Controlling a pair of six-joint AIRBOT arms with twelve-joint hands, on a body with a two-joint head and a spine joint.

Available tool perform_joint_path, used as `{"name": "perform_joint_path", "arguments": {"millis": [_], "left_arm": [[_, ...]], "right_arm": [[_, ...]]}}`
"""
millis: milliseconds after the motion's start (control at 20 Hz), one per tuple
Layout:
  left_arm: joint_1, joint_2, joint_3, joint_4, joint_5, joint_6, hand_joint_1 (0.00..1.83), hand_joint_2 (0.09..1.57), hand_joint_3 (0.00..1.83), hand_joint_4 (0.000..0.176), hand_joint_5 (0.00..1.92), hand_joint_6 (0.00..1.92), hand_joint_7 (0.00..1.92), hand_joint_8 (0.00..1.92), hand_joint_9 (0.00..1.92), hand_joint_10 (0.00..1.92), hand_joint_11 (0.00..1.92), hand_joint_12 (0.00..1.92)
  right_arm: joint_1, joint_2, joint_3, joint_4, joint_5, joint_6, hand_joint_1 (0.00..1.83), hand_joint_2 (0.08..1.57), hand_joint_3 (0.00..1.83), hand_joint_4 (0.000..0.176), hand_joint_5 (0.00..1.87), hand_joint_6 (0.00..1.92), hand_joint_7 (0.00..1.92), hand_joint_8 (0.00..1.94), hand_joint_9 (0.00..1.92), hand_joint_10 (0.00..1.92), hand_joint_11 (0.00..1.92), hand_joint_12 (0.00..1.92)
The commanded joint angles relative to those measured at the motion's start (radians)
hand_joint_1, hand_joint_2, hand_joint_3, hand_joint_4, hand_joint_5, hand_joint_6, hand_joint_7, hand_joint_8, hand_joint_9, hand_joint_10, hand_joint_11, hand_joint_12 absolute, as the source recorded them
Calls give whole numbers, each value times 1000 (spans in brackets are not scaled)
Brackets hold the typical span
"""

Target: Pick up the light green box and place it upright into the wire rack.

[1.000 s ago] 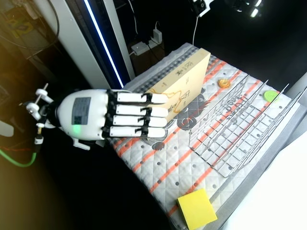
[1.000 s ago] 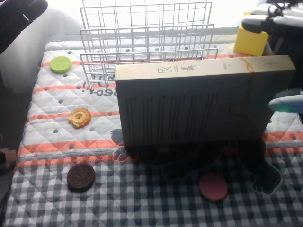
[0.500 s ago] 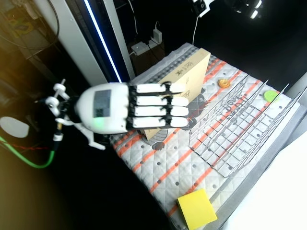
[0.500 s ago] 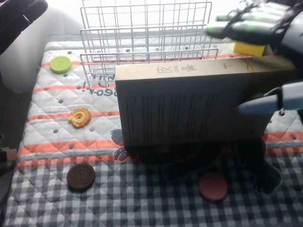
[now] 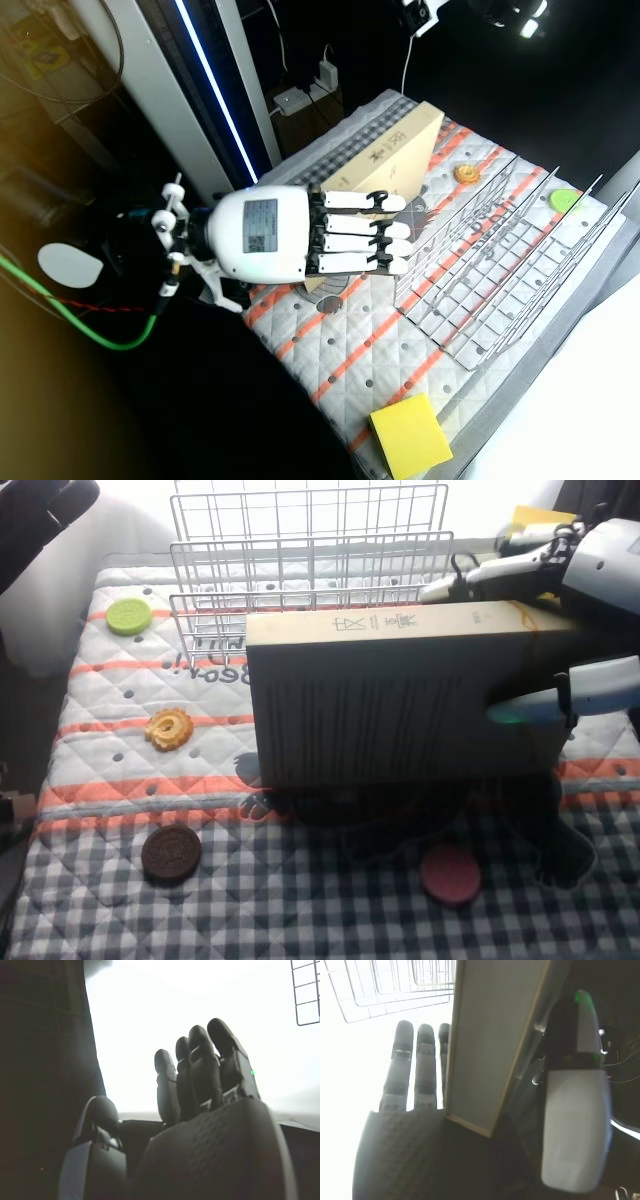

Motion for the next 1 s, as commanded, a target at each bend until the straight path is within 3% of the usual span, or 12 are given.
{"name": "perform_joint_path", "arguments": {"millis": [0, 100, 150, 200, 250, 350, 400, 500, 550, 650, 850, 950], "left_arm": [[-6, -3, 4, -9, -124, -6, 387, 1128, 2, 60, 491, 0, 365, 3, 335, 4, 0, 711], [-5, -3, 4, -10, -124, -6, 401, 1128, 1, 55, 496, 2, 365, 2, 338, 3, 0, 713], [-5, -2, 4, -10, -124, -6, 402, 1137, 3, 54, 491, 0, 363, 0, 344, 4, 0, 727], [-5, -3, 5, -10, -124, -6, 408, 1142, 2, 46, 498, 1, 370, 1, 354, 4, 0, 757], [-5, -3, 5, -10, -124, -6, 403, 1145, 2, 36, 506, 3, 373, 2, 361, 6, 4, 772], [-5, -3, 6, -10, -123, -6, 394, 1141, 0, 36, 519, 6, 381, 3, 370, 6, 22, 792], [-5, -3, 6, -10, -123, -6, 422, 1131, 1, 30, 530, 1, 386, 0, 380, 2, 33, 843], [-5, -3, 7, -10, -123, -6, 442, 1133, 2, 34, 533, 0, 390, 1, 383, 1, 52, 858], [-5, -3, 7, -10, -123, -6, 439, 1135, 3, 26, 534, 1, 389, 0, 382, 1, 52, 856], [-5, -3, 7, -10, -122, -6, 437, 1130, 0, 34, 531, 1, 399, 4, 390, 4, 60, 859], [-5, -4, 8, -10, -113, -6, 422, 1122, 1, 60, 510, 0, 409, 0, 392, 0, 16, 897], [-5, -5, 8, -10, -113, -6, 389, 1120, 0, 51, 522, 5, 425, 6, 405, 5, 31, 898]], "right_arm": [[4, -3, 3, 13, 68, -22, 1293, 1037, 0, 0, 1007, 527, 1268, 599, 1332, 124, 847, 1203], [3, -4, 3, 13, 80, -5, 1282, 1045, 0, 0, 1050, 702, 1269, 637, 1457, 103, 1067, 1091], [3, -3, 3, 13, 87, 4, 1178, 1113, 0, 0, 983, 923, 1287, 304, 1496, 107, 1084, 1164], [4, -3, 4, 16, 100, 6, 1261, 1082, 0, 0, 981, 797, 1226, 688, 1512, 99, 1096, 1150], [4, -3, 4, 21, 112, 6, 1269, 1102, 7, 0, 910, 885, 1142, 895, 1482, 83, 1080, 1134], [13, -3, 3, 31, 139, 7, 1256, 1150, 2, 0, 798, 1037, 1047, 1084, 1466, 89, 1042, 1184], [14, -3, 4, 34, 145, 7, 1144, 1197, 0, 0, 807, 1188, 1134, 586, 1465, 91, 1058, 1177], [31, -1, 9, 41, 172, 8, 1106, 1226, 0, 0, 777, 1272, 1279, 148, 1482, 72, 1124, 1061], [42, 2, 11, 41, 176, 8, 1101, 1233, 0, 0, 764, 1292, 1304, 78, 1478, 62, 1116, 1058], [87, 8, 19, 39, 182, 8, 1097, 1229, 0, 0, 771, 1284, 1285, 38, 1467, 52, 1092, 1049], [147, 13, 35, 34, 182, 7, 1107, 1208, 1, 0, 809, 1227, 1364, 12, 1545, 47, 1180, 935], [181, 17, 35, 19, 182, 7, 1101, 1217, 1, 0, 792, 1252, 1357, 1, 1528, 17, 1195, 833]]}}
